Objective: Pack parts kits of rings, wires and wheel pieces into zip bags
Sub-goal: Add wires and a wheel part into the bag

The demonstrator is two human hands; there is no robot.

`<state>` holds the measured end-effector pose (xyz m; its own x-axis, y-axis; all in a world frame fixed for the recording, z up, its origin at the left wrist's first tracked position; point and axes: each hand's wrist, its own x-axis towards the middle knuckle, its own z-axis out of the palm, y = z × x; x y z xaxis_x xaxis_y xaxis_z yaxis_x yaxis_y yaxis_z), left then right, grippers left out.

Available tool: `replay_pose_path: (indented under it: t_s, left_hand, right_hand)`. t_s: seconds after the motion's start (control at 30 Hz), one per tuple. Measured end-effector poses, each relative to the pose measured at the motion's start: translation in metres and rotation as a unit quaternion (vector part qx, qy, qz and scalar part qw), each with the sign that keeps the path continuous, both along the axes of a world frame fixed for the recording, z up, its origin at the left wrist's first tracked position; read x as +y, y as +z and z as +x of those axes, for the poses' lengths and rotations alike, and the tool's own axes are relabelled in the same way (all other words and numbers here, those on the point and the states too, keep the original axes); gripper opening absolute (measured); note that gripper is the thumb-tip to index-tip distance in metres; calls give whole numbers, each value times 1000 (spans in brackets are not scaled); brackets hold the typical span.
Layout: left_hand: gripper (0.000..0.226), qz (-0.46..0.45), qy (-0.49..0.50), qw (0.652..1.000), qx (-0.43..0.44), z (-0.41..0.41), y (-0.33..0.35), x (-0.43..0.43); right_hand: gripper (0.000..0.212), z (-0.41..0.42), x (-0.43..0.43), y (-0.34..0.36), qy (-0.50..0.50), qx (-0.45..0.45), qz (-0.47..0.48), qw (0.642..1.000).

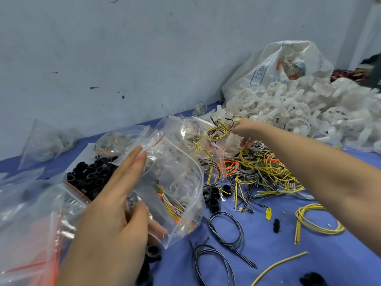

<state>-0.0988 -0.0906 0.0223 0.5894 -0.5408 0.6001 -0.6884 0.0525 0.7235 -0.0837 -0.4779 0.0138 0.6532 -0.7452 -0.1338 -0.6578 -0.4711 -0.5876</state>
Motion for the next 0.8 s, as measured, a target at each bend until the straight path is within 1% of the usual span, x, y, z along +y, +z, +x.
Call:
replay_pose_path:
  t_s: [0.1,0.23,0.27,0.37,0.43,0.47,0.5,0.63,0.8]
  left_hand:
    - [67,-3,1,1000,-8,2,-4,-1]
    - [69,-7,6,1000,-16,1,-6,-5]
    - [70,-6,8,1000,-20,1,-6,-5]
    - [71,4,9,999,-33,3,-8,-4]
    - [71,17,16,998,-50,5,-9,-4]
    - [71,17,19,999,-45,6,-9,-3]
    - [70,14,21,999,-35,6,-9,-2]
    - [72,18,28,999,-28,7,-7,-2]
    - [69,14,36,999,-7,3,-1,-1]
  right_hand:
    - [30,0,2,6,30,27,-41,998]
    - [31,2,2,1,59,45,-135,988]
    - [30,2,3,-2,62,38,-142,987]
    - [42,0,-1,-16,81,-6,-149,986]
    - [38,2,-5,-26,92,-27,-177,980]
    - [38,3,-6,-30,92,-26,-183,978]
    - [39,5,-7,-33,88,-25,-176,980]
    - [43,6,-4,-35,62,-40,-93,993]
    - [39,2,2,-30,41,-59,-69,995]
